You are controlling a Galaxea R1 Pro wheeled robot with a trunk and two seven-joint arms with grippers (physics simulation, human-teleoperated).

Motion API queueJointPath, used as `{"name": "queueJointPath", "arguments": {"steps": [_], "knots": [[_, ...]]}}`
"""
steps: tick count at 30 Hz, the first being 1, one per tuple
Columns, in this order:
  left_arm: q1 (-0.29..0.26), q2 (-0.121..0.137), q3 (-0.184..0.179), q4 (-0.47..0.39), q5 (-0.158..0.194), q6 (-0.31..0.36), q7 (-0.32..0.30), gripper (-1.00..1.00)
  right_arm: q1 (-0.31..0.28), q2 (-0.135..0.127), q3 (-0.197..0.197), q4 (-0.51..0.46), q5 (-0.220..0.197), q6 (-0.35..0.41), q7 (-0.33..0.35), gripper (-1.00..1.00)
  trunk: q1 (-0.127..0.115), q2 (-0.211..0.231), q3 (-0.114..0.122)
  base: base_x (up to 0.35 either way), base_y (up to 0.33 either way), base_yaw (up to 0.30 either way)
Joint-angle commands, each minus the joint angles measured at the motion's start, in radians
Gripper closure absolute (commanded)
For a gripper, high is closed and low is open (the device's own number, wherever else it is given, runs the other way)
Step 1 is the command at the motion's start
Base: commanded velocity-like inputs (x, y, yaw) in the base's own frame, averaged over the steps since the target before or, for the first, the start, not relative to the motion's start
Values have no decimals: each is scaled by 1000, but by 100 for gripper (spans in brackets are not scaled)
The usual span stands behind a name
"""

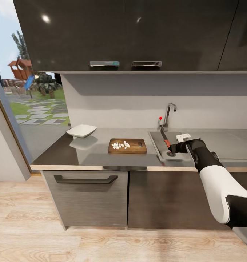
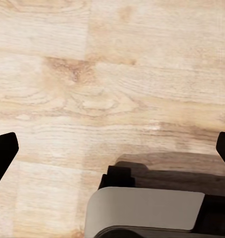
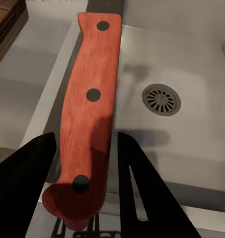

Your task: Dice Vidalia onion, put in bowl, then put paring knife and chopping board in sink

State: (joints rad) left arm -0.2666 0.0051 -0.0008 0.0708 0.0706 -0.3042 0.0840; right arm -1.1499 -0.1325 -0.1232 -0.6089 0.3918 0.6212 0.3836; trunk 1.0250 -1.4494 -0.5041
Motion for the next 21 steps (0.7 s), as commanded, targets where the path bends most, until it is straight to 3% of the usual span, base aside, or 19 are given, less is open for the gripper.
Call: {"name": "queueJointPath", "arguments": {"steps": [1, 8, 21], "knots": [[-2, -1, -1, 4, 7, -7, -1, -100, -1, 1, -4, -1, 11, 3, 8, 100, 0, -1, -1, 0, 0, 0], [-2, -2, -1, 4, 8, -6, 0, -100, -1, 1, -4, 1, 11, 26, 8, 100, 0, -1, -1, 23, 0, 0], [-2, -2, -1, 4, 8, -6, 0, -100, -1, 5, -2, 19, 9, 31, -29, 100, 0, -1, -1, 244, 0, 0]]}}
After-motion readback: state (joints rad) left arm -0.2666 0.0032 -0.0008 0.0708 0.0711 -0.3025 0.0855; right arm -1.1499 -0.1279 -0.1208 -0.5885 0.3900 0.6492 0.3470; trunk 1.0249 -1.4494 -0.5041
